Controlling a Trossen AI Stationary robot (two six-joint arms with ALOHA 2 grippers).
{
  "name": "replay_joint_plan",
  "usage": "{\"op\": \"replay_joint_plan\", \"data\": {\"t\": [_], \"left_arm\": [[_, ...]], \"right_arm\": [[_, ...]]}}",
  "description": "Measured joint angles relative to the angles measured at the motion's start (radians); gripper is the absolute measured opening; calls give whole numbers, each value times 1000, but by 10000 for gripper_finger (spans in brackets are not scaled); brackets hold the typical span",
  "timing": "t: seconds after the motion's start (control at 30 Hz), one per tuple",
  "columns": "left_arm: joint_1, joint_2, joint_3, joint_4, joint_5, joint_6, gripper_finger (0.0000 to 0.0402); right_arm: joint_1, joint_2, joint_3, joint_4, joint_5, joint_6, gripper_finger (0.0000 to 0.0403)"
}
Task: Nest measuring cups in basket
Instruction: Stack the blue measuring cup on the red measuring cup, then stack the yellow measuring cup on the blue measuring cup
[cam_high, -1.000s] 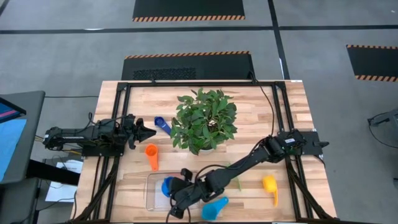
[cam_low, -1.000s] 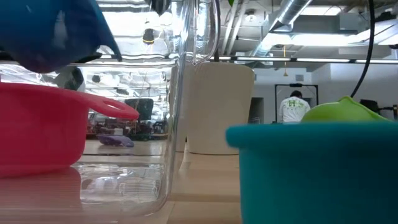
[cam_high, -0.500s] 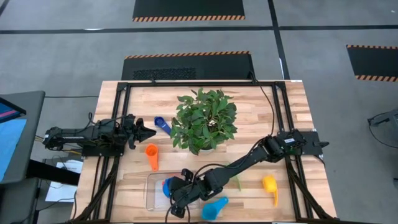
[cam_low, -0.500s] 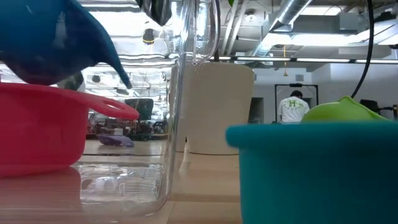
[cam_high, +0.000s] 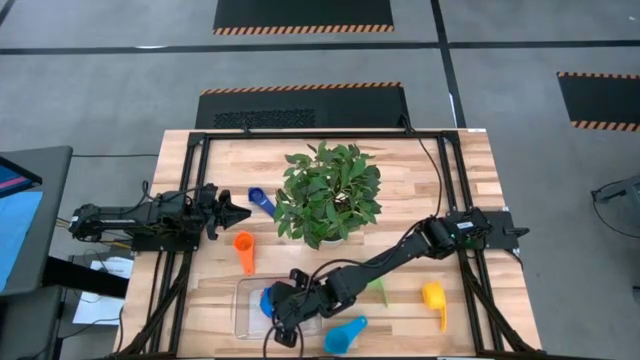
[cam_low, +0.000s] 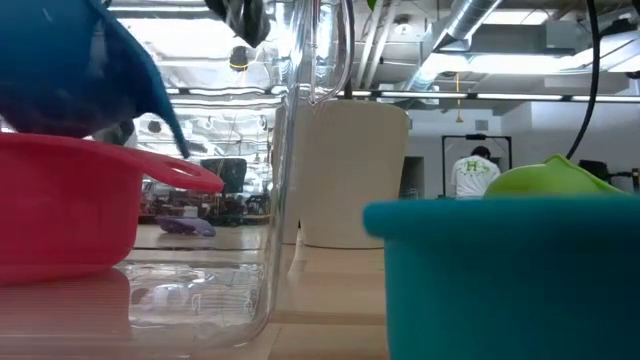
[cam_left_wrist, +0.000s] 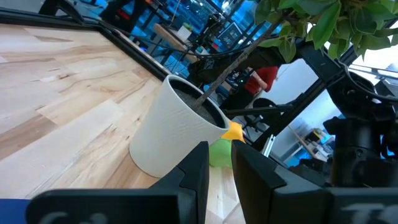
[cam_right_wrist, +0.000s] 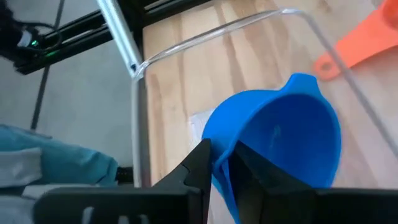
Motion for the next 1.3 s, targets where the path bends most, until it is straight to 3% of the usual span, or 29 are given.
{"op": "replay_joint_plan", "data": {"t": [0.37,0.57,1.07,1.3], "left_arm": [[0,0,0,0,1,0,59],[0,0,0,4,34,0,59],[0,0,0,8,51,-8,59],[0,0,0,8,52,-8,59]], "right_arm": [[-11,0,0,0,-36,7,78],[-18,0,0,0,-105,8,78],[-39,0,0,6,-107,27,77],[-57,-11,69,15,-129,45,68]]}}
